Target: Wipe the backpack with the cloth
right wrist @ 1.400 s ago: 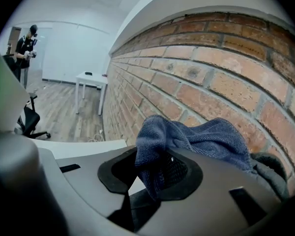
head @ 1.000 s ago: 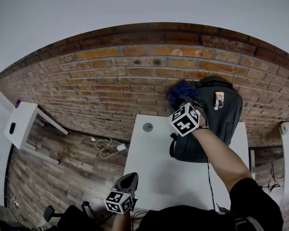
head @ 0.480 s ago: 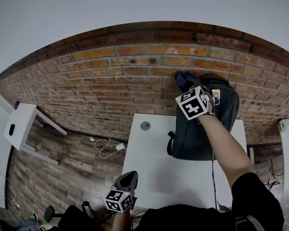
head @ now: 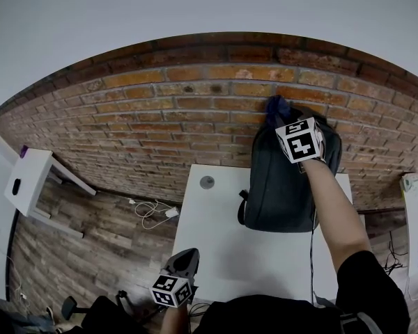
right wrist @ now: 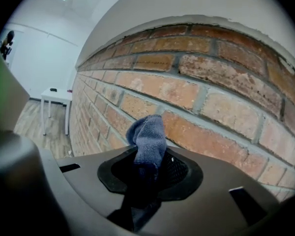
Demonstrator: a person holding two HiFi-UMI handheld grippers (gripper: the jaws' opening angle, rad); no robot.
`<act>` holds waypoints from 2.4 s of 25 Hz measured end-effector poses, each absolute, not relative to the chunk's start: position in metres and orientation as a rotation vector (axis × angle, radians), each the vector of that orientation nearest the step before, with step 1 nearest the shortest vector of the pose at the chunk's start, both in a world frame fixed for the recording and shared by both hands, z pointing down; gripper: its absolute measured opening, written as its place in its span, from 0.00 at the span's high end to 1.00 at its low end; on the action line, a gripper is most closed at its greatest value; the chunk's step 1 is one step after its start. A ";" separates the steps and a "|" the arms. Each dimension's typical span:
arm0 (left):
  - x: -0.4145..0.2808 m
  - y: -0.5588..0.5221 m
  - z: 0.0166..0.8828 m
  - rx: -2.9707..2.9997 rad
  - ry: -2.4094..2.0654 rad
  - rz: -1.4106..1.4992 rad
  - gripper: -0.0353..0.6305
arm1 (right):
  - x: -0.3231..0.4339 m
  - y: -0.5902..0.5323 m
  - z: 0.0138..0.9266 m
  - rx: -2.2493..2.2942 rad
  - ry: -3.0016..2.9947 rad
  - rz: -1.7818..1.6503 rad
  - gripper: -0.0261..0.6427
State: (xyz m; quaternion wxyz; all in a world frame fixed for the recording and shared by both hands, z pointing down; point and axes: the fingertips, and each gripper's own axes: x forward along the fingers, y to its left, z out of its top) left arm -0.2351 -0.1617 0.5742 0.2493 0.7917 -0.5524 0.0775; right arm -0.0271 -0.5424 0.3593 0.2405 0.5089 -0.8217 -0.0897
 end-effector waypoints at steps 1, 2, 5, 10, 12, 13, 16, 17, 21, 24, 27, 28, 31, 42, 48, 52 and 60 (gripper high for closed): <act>-0.233 -0.162 0.574 2.158 -1.502 0.212 0.95 | -0.020 -0.544 0.357 1.411 -2.243 -0.253 0.81; -0.232 -0.162 0.574 2.160 -1.500 0.213 0.95 | -0.013 -0.545 0.356 1.427 -2.239 -0.259 0.81; -0.227 -0.163 0.574 2.166 -1.492 0.219 0.95 | 0.005 -0.546 0.351 1.465 -2.223 -0.278 0.81; -0.213 -0.168 0.571 2.189 -1.466 0.228 0.95 | 0.036 -0.545 0.348 1.500 -2.187 -0.272 0.81; -0.208 -0.171 0.571 2.200 -1.460 0.232 0.95 | 0.050 -0.545 0.347 1.521 -2.172 -0.266 0.81; -0.205 -0.173 0.570 2.205 -1.454 0.235 0.95 | 0.058 -0.545 0.347 1.533 -2.163 -0.259 0.81; -0.193 -0.176 0.570 2.221 -1.427 0.243 0.95 | 0.086 -0.545 0.348 1.572 -2.123 -0.239 0.81; -0.189 -0.177 0.570 2.227 -1.417 0.247 0.95 | 0.095 -0.545 0.349 1.583 -2.108 -0.230 0.81; -0.174 -0.183 0.569 2.249 -1.394 0.260 0.95 | 0.128 -0.545 0.355 1.604 -2.065 -0.187 0.81; -0.163 -0.189 0.567 2.269 -1.382 0.269 0.95 | 0.149 -0.544 0.362 1.612 -2.049 -0.160 0.81; -0.150 -0.195 0.563 2.289 -1.361 0.279 0.95 | 0.163 -0.542 0.369 1.599 -2.047 -0.122 0.81; -0.146 -0.197 0.562 2.296 -1.357 0.280 0.95 | 0.166 -0.541 0.370 1.594 -2.045 -0.116 0.81; -0.135 -0.201 0.559 2.313 -1.351 0.281 0.95 | 0.174 -0.540 0.373 1.582 -2.043 -0.111 0.81; -0.104 -0.209 0.559 2.341 -1.315 0.316 0.95 | 0.208 -0.520 0.409 1.550 -1.977 -0.094 0.81; -0.099 -0.208 0.557 2.355 -1.309 0.333 0.95 | 0.221 -0.502 0.442 1.547 -1.978 -0.020 0.81; -0.102 -0.207 0.556 2.352 -1.325 0.342 0.95 | 0.223 -0.490 0.467 1.541 -2.012 0.063 0.81; -0.100 -0.206 0.551 2.369 -1.315 0.348 0.95 | 0.221 -0.472 0.502 1.529 -2.031 0.139 0.81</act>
